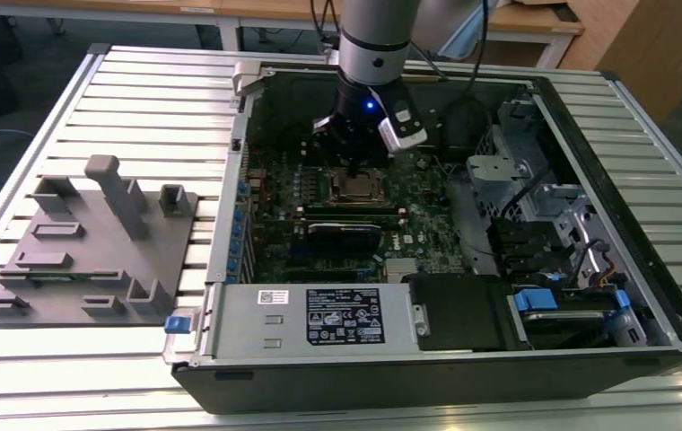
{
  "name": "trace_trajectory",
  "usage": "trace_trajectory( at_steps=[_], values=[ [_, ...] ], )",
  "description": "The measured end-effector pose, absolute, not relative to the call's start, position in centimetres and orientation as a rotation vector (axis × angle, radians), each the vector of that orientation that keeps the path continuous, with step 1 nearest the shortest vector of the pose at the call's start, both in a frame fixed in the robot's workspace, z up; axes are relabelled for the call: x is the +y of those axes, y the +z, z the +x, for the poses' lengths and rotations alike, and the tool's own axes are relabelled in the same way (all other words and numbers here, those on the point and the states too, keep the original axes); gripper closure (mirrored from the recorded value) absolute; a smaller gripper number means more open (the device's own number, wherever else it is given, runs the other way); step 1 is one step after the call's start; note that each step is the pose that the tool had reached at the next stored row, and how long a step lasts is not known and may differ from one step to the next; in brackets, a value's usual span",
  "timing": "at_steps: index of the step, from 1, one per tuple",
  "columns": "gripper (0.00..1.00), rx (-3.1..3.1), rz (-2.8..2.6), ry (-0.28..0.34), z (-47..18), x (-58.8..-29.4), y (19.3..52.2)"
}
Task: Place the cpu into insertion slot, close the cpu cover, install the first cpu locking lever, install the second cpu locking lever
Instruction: 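Close the cpu cover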
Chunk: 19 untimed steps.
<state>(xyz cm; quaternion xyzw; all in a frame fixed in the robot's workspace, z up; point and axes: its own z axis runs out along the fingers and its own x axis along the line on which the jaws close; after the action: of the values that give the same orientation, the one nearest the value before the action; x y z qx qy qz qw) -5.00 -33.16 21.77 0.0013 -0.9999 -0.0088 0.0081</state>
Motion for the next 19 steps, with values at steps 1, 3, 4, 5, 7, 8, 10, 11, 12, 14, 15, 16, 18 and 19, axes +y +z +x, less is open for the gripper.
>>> trace_trajectory(
  at_steps=[1,3,4,5,7,8,10,11,12,14,15,16,18,19],
  values=[
    [0.90,-3.125,0.004,-0.028,-5.13,-33.15,21.75],
    [0.90,-3.125,0.004,-0.028,-5.31,-33.16,21.67],
    [0.90,-3.125,0.004,-0.028,-5.35,-33.16,21.61],
    [0.90,-3.125,0.004,-0.028,-5.37,-33.16,21.53],
    [0.90,-3.125,0.004,-0.027,-5.39,-33.16,21.45],
    [0.90,-3.125,0.004,-0.027,-5.39,-33.16,21.46],
    [0.90,-3.125,0.004,-0.027,-5.42,-33.16,21.45],
    [0.90,-3.125,0.004,-0.028,-5.47,-33.15,21.44],
    [0.90,-3.126,0.004,-0.028,-5.54,-33.15,21.44],
    [0.90,-3.126,0.004,-0.028,-5.69,-33.15,21.43],
    [0.90,-3.127,0.004,-0.028,-5.78,-33.16,21.43],
    [0.90,-3.127,0.004,-0.028,-5.87,-33.15,21.41],
    [0.90,-3.128,0.004,-0.028,-5.95,-33.16,21.35],
    [0.90,-3.129,0.004,-0.028,-5.97,-33.16,21.29]
  ],
)
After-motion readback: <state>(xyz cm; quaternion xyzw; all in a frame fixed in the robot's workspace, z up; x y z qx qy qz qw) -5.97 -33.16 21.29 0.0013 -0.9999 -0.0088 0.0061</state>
